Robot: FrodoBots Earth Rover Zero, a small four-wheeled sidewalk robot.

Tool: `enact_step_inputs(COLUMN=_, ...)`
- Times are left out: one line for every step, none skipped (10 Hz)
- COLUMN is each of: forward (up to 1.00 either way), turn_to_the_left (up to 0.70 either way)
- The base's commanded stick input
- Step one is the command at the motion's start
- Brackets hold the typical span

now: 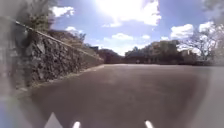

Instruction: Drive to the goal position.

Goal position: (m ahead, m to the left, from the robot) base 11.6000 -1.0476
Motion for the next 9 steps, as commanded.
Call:
enact_step_inputs(forward=1.0, turn_to_the_left=0.0)
enact_step_inputs(forward=1.0, turn_to_the_left=0.0)
enact_step_inputs(forward=1.0, turn_to_the_left=0.0)
enact_step_inputs(forward=1.0, turn_to_the_left=0.0)
enact_step_inputs(forward=1.0, turn_to_the_left=0.0)
enact_step_inputs(forward=1.0, turn_to_the_left=0.0)
enact_step_inputs(forward=1.0, turn_to_the_left=0.0)
enact_step_inputs(forward=1.0, turn_to_the_left=0.0)
enact_step_inputs(forward=1.0, turn_to_the_left=0.0)
